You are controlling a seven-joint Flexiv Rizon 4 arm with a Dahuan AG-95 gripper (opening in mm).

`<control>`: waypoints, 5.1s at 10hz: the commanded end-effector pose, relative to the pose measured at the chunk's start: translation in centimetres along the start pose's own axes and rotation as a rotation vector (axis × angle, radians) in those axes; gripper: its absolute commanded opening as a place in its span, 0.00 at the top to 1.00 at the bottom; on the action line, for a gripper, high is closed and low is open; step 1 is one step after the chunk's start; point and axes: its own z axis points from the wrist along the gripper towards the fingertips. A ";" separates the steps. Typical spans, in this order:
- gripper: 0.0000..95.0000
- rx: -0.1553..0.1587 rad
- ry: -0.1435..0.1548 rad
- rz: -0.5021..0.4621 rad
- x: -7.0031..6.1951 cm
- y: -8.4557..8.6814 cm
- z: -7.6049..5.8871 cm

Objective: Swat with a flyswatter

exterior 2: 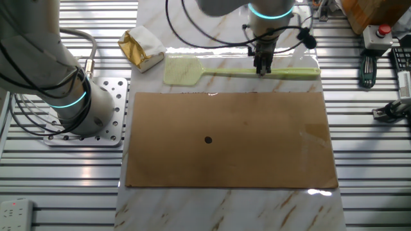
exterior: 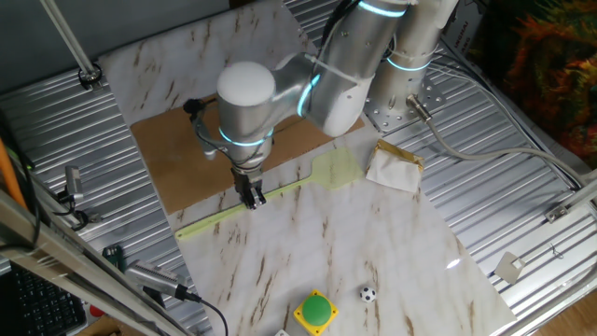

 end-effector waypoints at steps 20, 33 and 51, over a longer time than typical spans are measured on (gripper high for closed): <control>1.00 0.025 -0.002 -0.172 -5.1 -15.4 -6.5; 1.00 0.033 -0.018 -0.288 -6.4 -17.0 -3.3; 1.00 0.036 -0.019 -0.315 -6.7 -16.9 -1.7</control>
